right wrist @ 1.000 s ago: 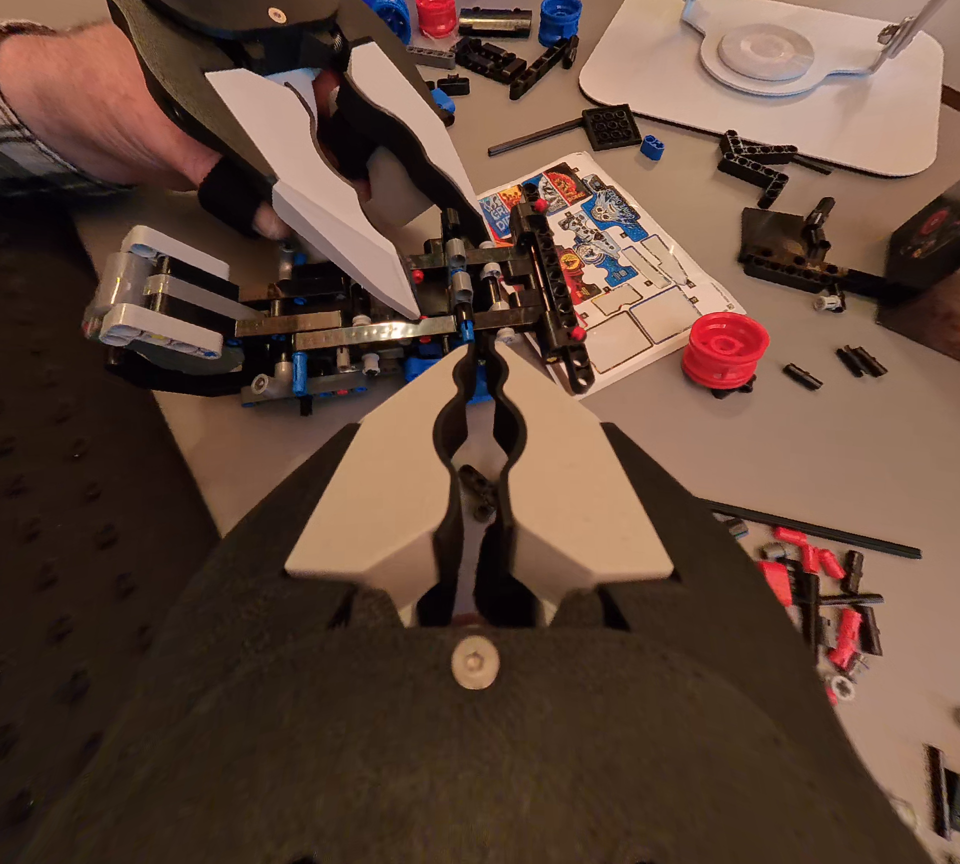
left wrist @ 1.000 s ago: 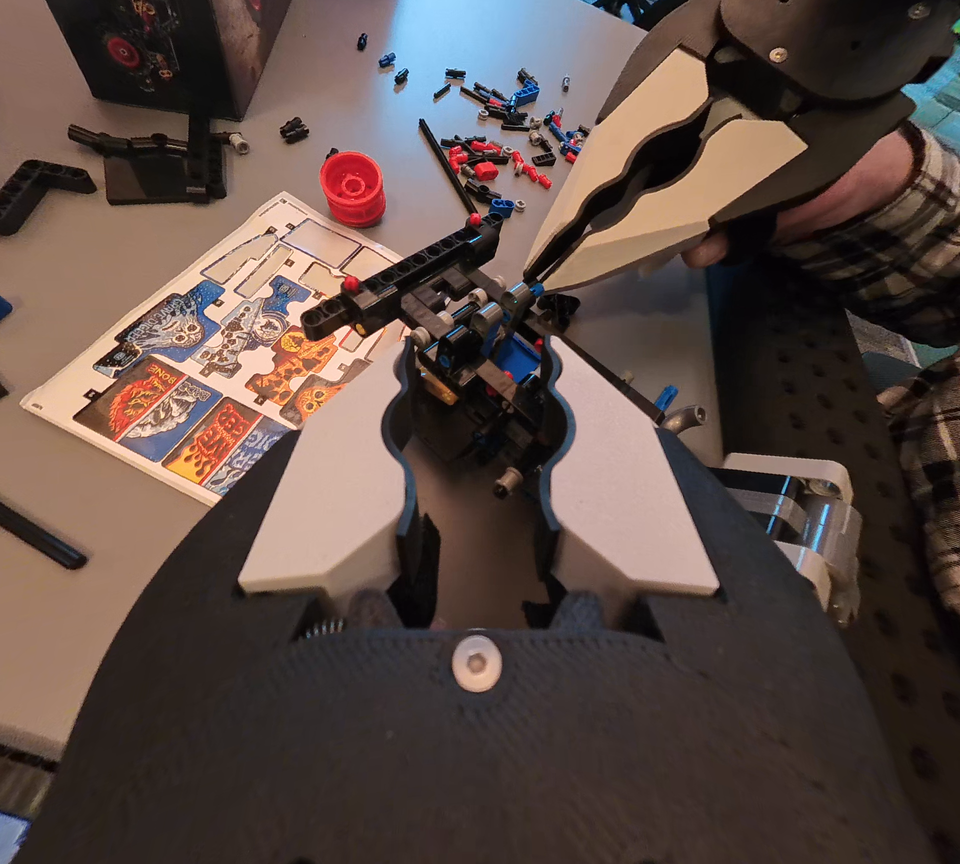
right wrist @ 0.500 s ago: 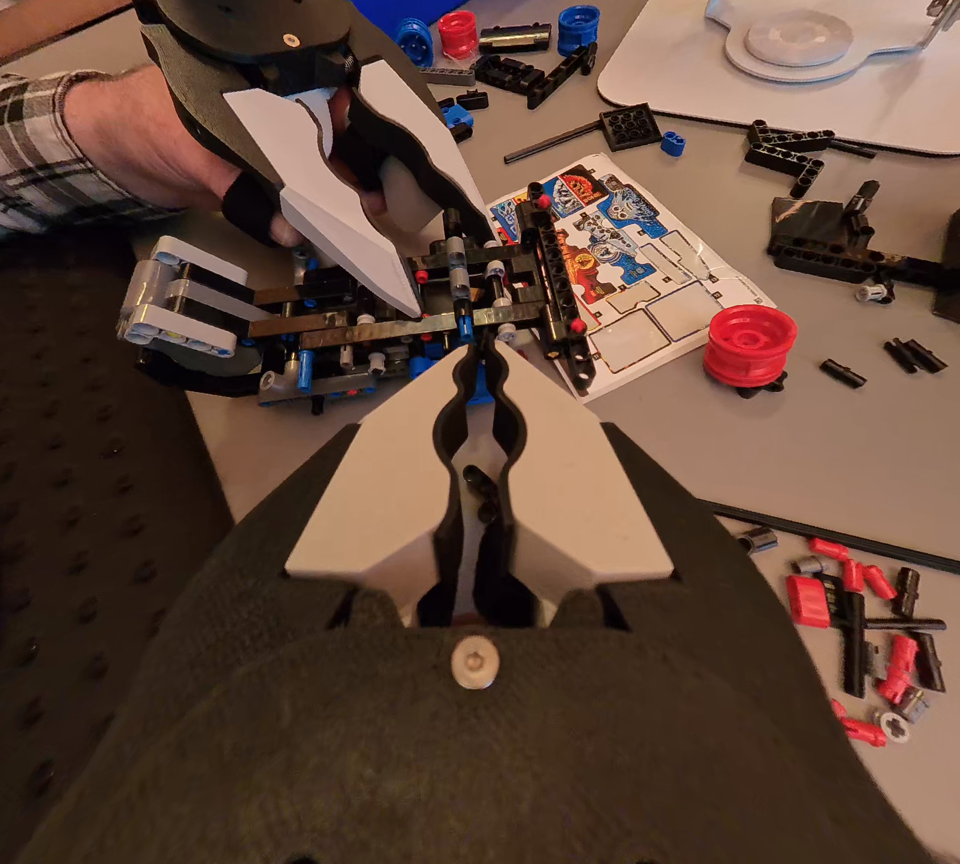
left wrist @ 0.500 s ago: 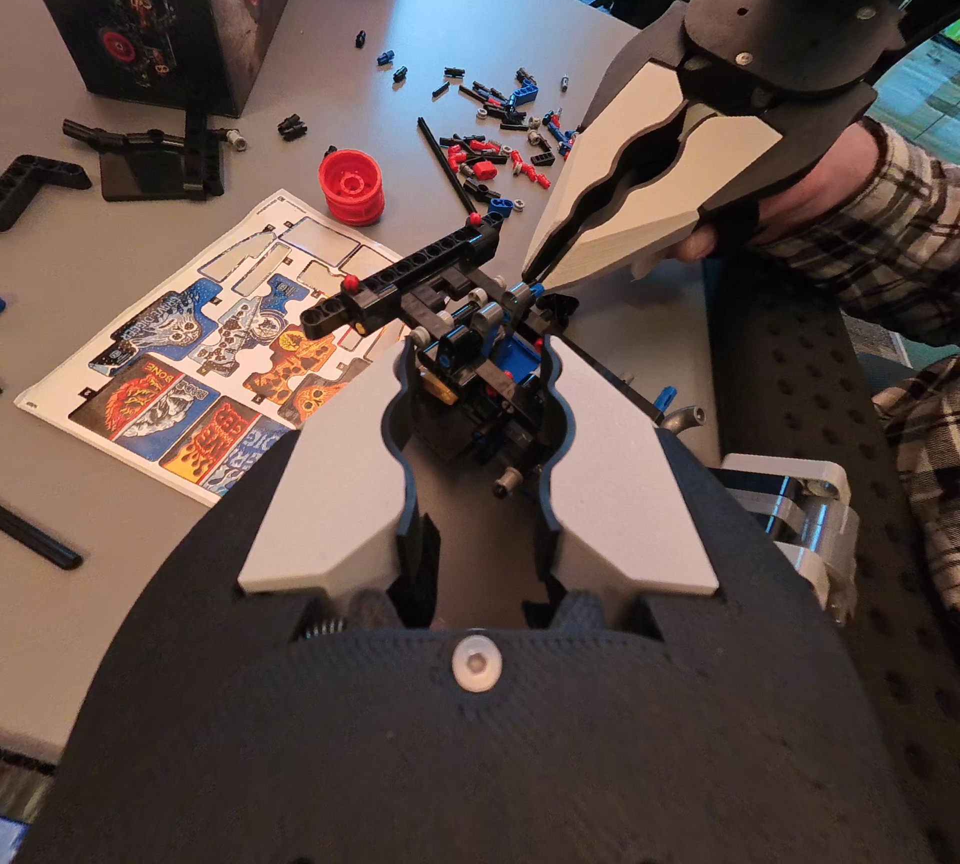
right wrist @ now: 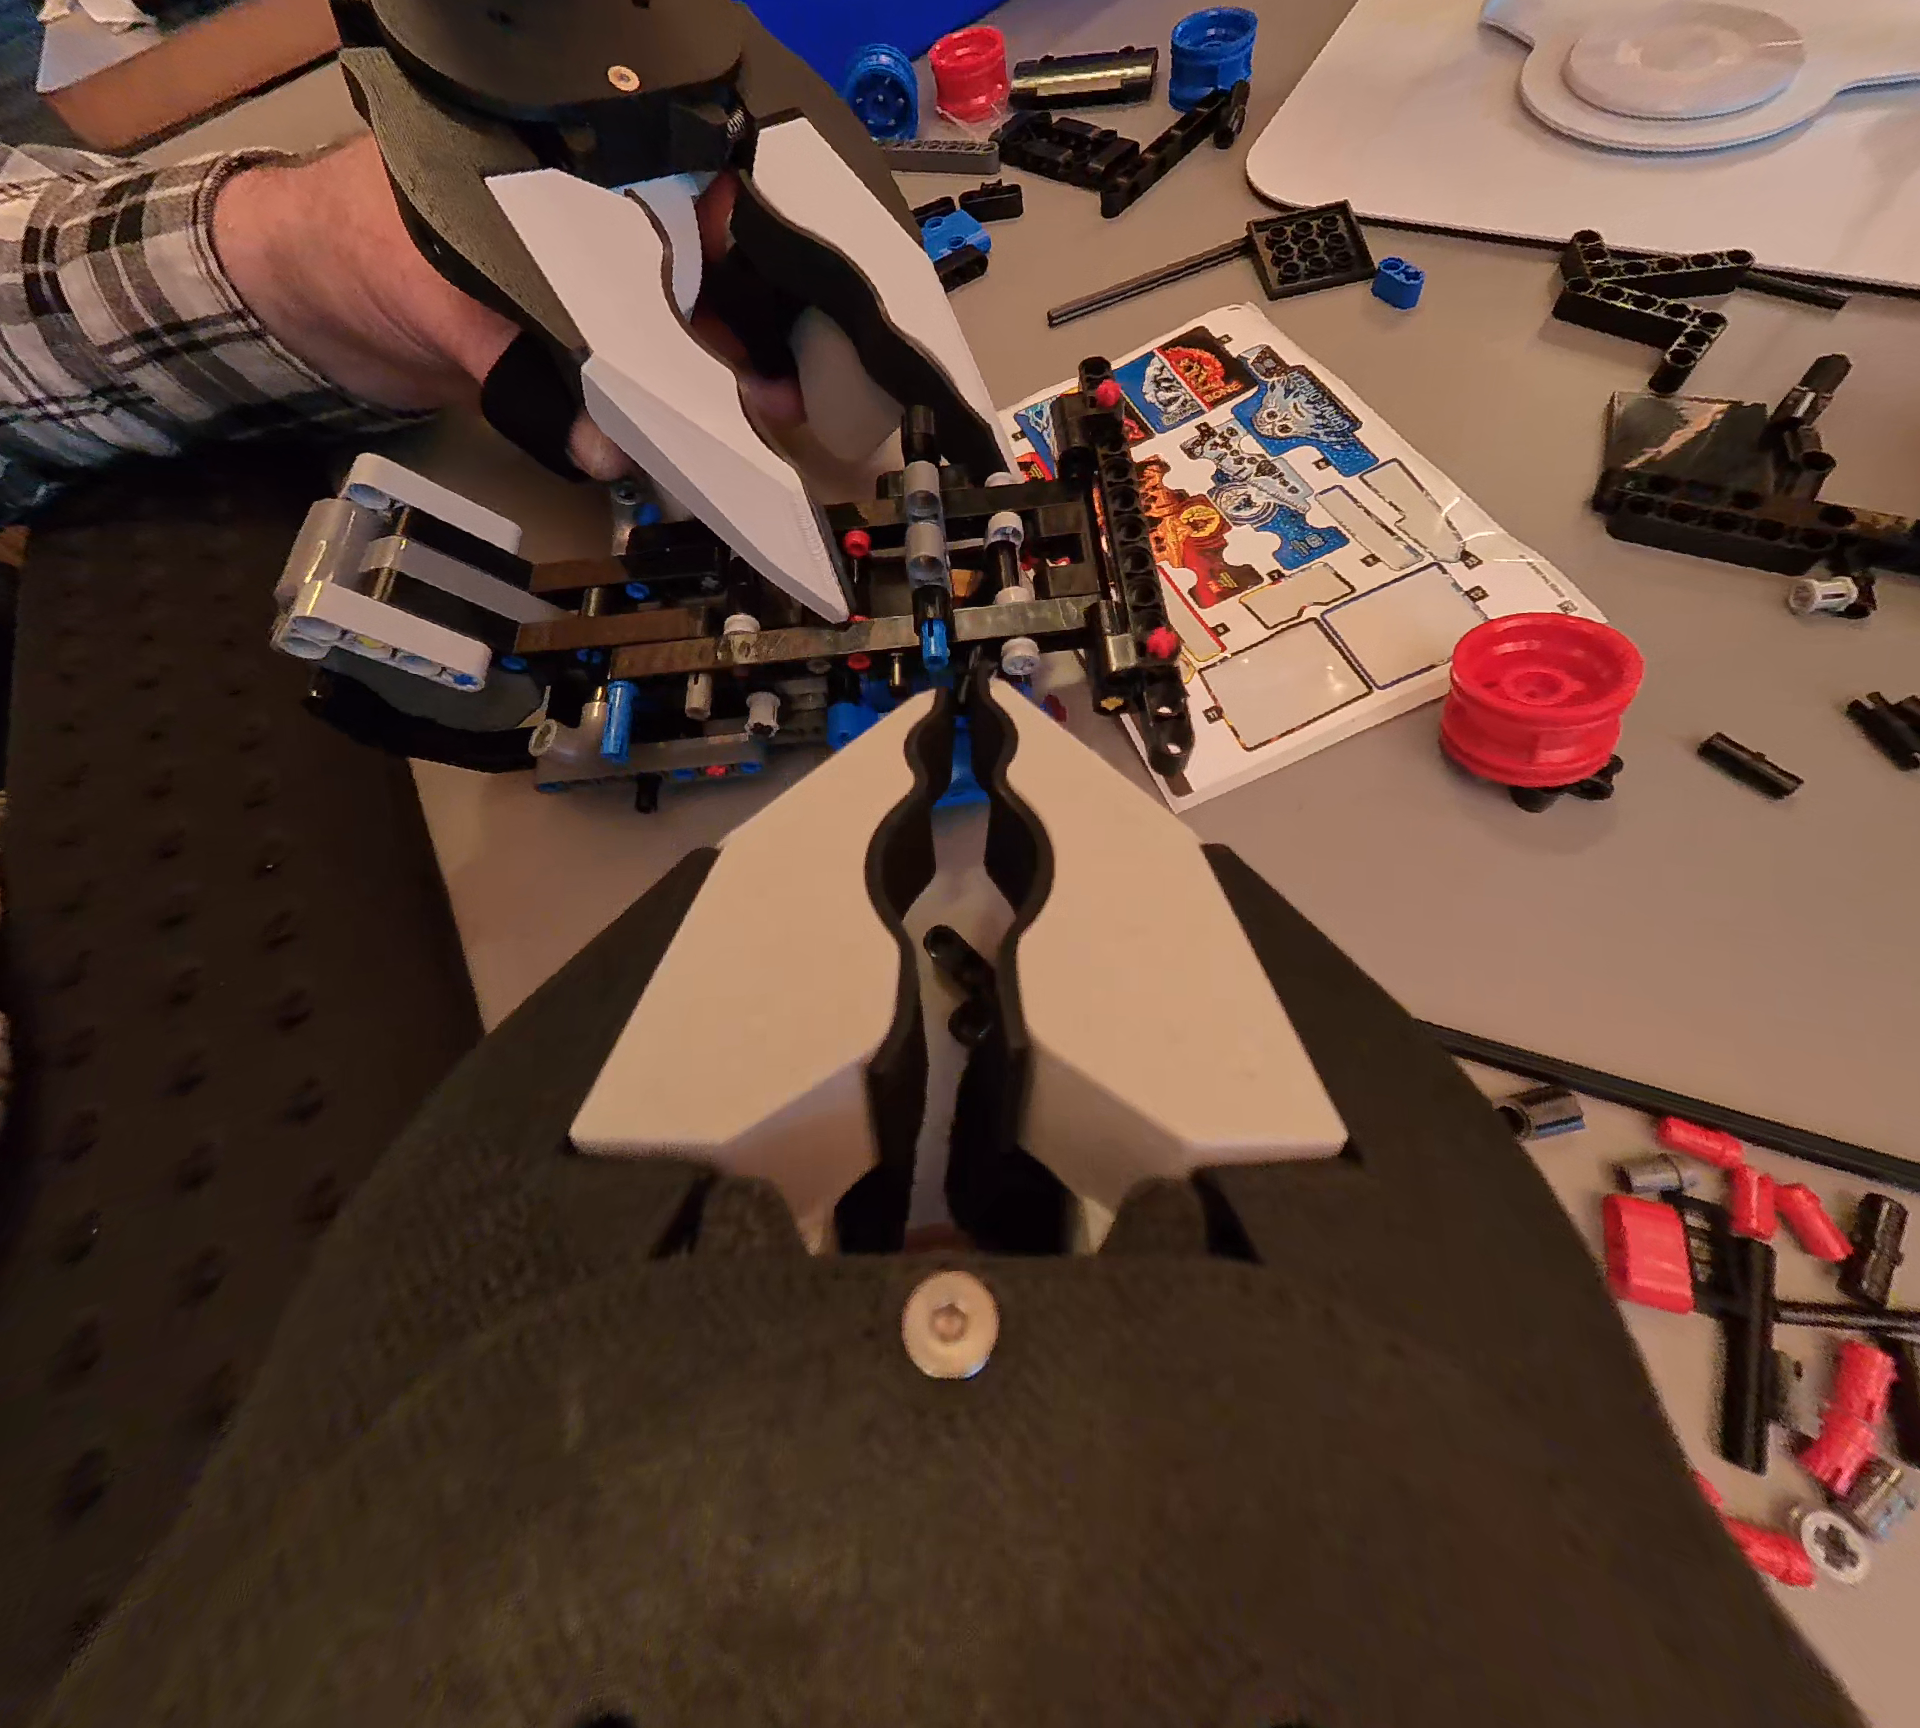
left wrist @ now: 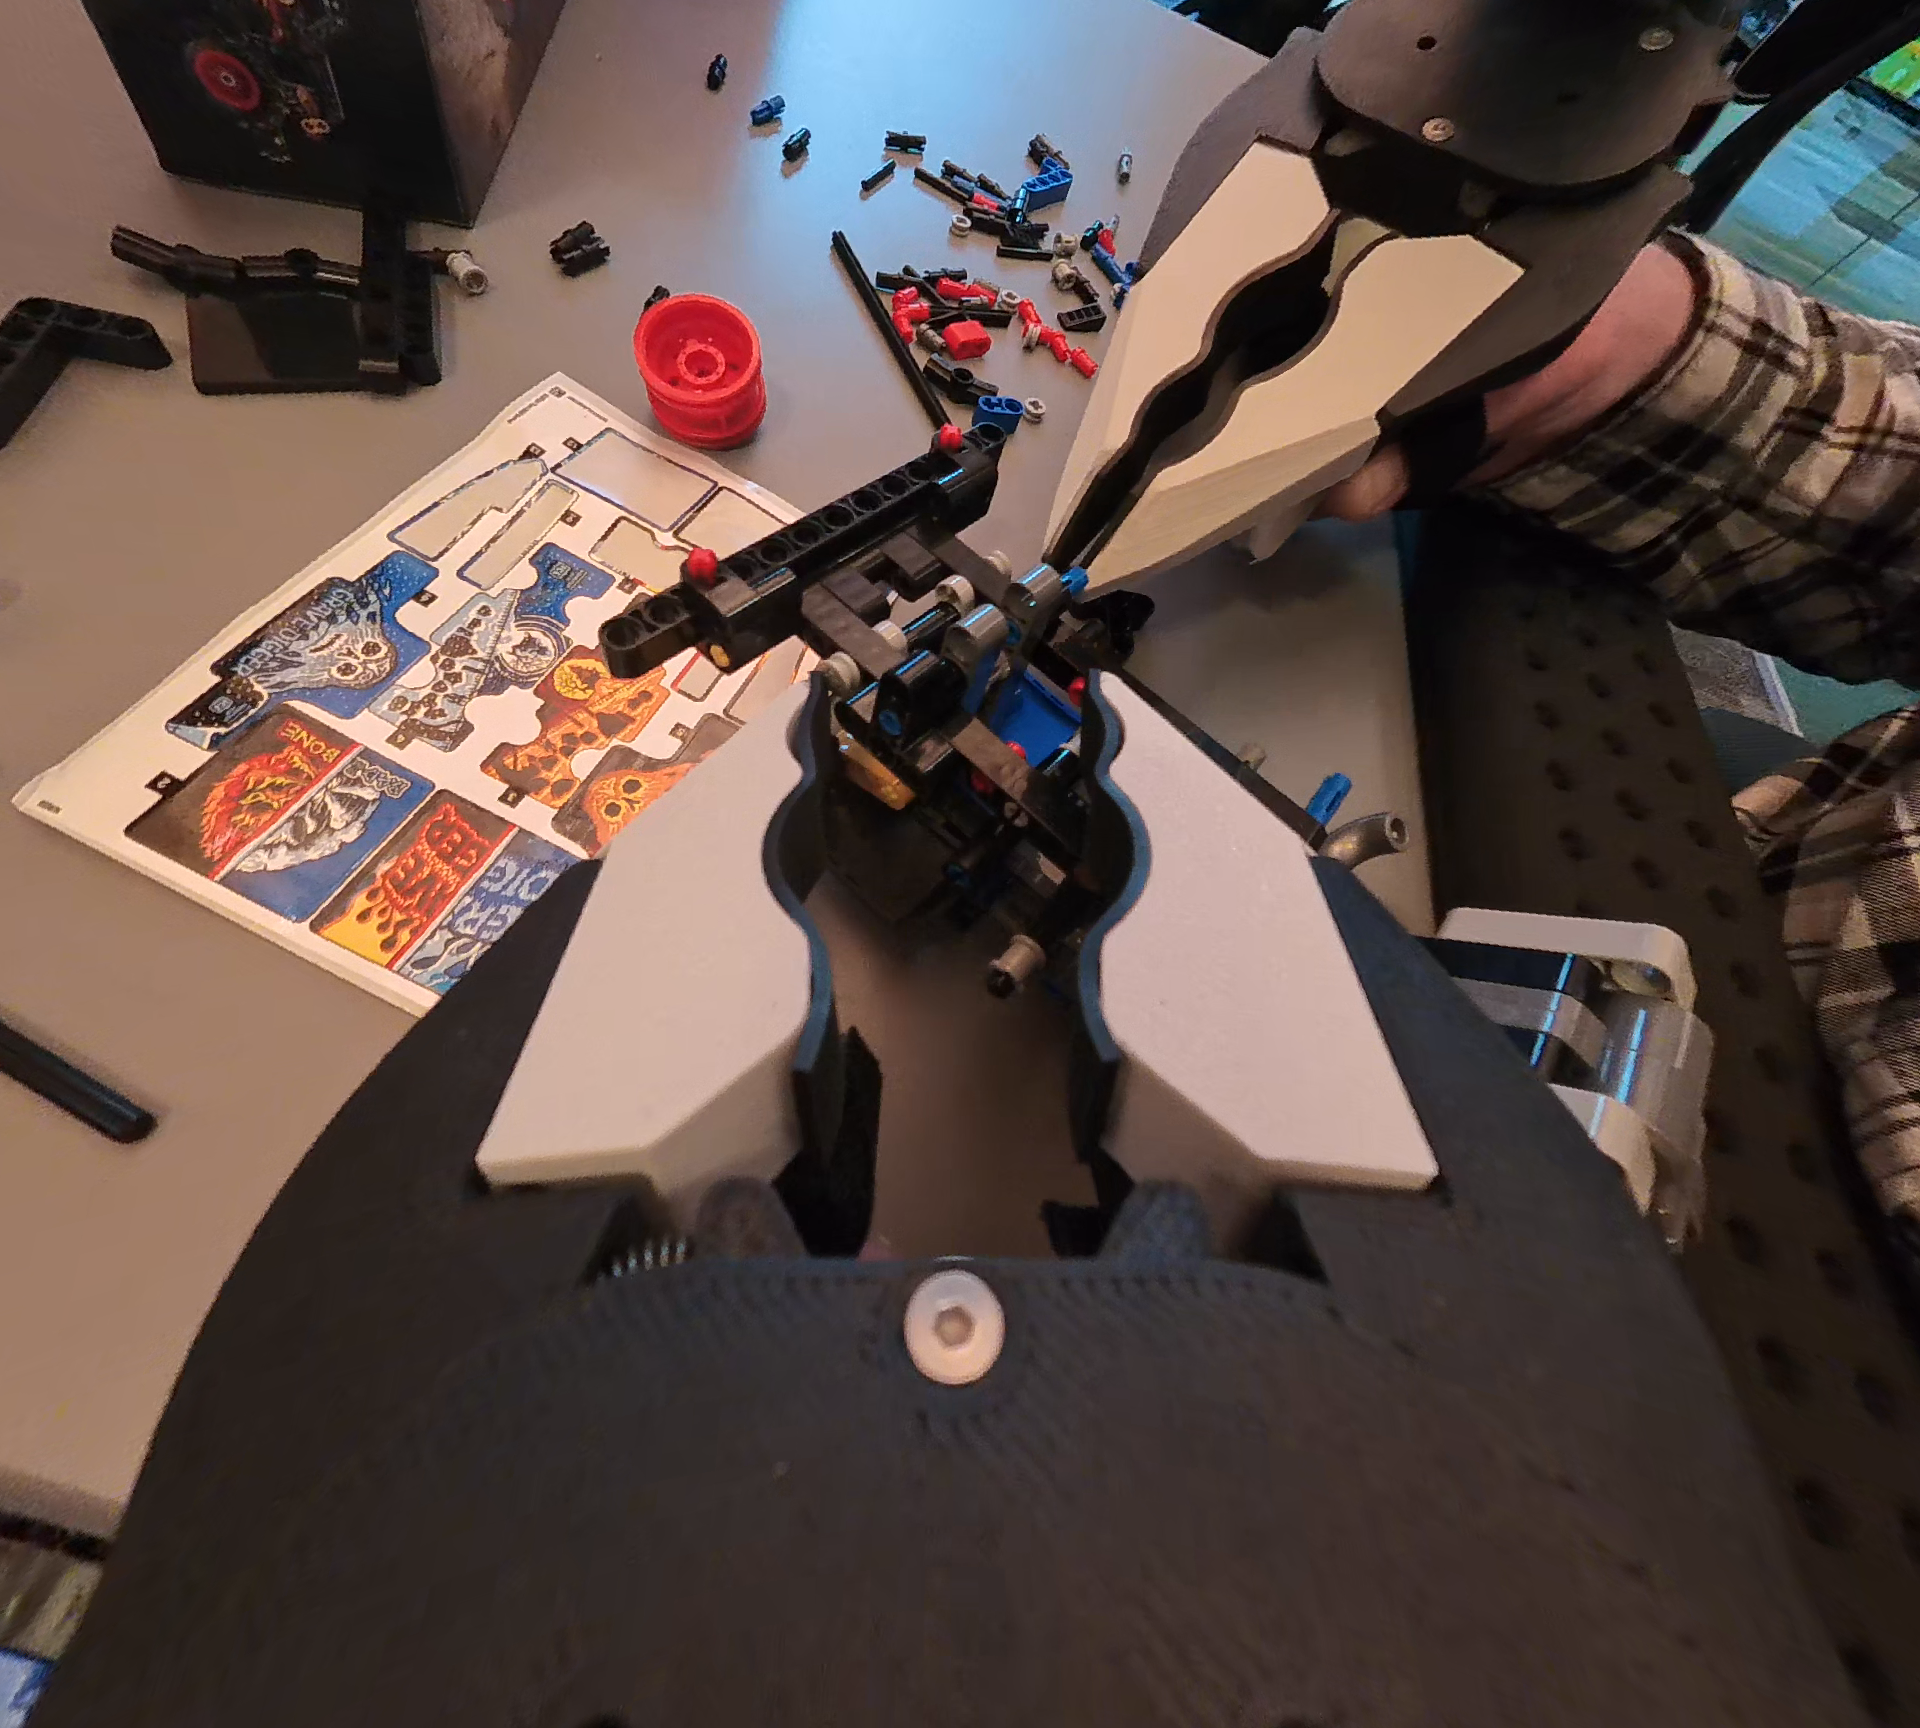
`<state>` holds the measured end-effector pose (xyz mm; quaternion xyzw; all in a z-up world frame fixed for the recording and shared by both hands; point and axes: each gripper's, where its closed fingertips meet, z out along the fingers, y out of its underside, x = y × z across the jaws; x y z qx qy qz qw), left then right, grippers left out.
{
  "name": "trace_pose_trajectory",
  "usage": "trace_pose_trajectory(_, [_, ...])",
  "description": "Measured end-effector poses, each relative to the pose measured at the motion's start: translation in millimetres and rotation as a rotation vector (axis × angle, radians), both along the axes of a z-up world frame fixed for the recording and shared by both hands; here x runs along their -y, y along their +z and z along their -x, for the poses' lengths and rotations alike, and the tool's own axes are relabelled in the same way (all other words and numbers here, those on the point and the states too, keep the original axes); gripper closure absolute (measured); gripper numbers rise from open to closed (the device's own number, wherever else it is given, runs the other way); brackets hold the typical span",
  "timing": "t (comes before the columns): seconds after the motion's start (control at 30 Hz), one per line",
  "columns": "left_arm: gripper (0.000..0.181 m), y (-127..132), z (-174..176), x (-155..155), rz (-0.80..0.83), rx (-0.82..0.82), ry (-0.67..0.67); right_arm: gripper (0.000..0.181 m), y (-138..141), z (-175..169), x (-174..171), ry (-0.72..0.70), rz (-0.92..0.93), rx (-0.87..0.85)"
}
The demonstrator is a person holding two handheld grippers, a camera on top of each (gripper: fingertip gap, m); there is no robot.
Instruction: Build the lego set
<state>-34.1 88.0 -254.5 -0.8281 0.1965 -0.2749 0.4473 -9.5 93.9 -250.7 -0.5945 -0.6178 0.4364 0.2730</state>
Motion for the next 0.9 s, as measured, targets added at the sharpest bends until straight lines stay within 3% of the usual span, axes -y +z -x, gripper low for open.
trace_pose_trajectory(0.9, [0.135,-0.4,-2.3,0.3,0.008,0.009,-0.011,0.181,-0.5,3.6,-1.5,0.121,-0.122,-0.006])
